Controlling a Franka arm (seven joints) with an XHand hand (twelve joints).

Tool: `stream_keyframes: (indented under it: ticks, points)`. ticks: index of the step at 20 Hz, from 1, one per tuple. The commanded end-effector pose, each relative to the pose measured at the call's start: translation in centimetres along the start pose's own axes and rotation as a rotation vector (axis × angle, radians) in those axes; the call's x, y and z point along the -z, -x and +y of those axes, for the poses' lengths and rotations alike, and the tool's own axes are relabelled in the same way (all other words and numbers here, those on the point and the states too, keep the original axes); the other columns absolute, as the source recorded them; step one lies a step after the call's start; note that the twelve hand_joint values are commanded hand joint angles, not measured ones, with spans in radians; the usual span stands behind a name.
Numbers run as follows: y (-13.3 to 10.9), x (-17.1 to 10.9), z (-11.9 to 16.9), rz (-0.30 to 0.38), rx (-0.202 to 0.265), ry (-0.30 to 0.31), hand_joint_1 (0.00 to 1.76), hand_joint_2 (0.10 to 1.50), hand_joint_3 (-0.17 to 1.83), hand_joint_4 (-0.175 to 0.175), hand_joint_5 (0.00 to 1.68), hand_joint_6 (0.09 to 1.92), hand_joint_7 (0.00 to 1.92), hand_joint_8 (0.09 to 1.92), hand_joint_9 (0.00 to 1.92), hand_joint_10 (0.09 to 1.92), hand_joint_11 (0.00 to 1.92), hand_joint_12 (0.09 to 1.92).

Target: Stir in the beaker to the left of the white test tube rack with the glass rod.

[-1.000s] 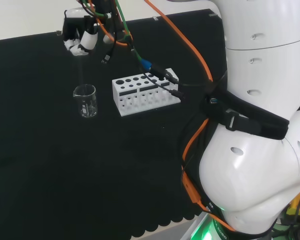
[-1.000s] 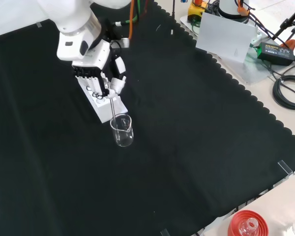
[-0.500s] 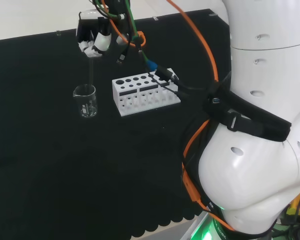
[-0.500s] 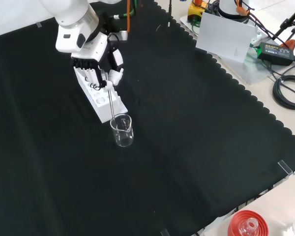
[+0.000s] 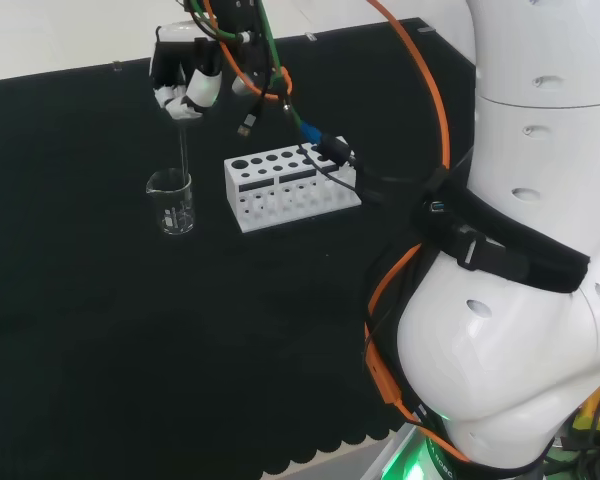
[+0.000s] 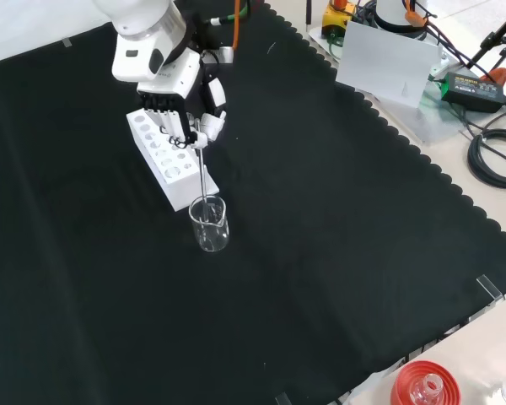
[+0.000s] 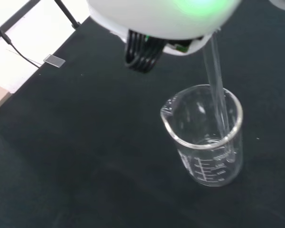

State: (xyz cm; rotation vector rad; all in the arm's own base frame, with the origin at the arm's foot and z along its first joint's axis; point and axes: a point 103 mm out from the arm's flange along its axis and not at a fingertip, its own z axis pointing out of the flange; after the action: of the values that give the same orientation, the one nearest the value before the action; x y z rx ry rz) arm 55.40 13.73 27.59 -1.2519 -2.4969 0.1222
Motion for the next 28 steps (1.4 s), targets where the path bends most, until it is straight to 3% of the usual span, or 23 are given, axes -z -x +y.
stream_keyframes:
  ticks: [1,8,19,23,28]
  points:
    - [-1.9,-0.3,2.4,-0.007,0.038,-0.011,1.32,0.58,0.88,-0.175,1.11,0.85,1.3,0.96,1.69,0.56,1.61,0.74]
    - [-1.0,0.1,4.4,-0.007,0.06,-0.019,1.32,0.58,0.88,-0.175,1.11,0.85,1.3,0.96,1.69,0.56,1.61,0.74]
    - [3.4,0.8,1.5,0.004,-0.018,-0.013,1.32,0.57,0.89,-0.175,1.11,0.85,1.3,0.96,1.69,0.56,1.61,0.74]
    - [2.7,0.7,0.3,0.007,-0.022,-0.003,1.32,0.57,0.89,-0.175,1.11,0.85,1.3,0.96,1.69,0.56,1.61,0.74]
    - [0.2,-0.3,0.1,0.005,-0.01,-0.012,1.32,0.57,0.89,-0.175,1.11,0.86,1.3,0.96,1.69,0.56,1.61,0.74]
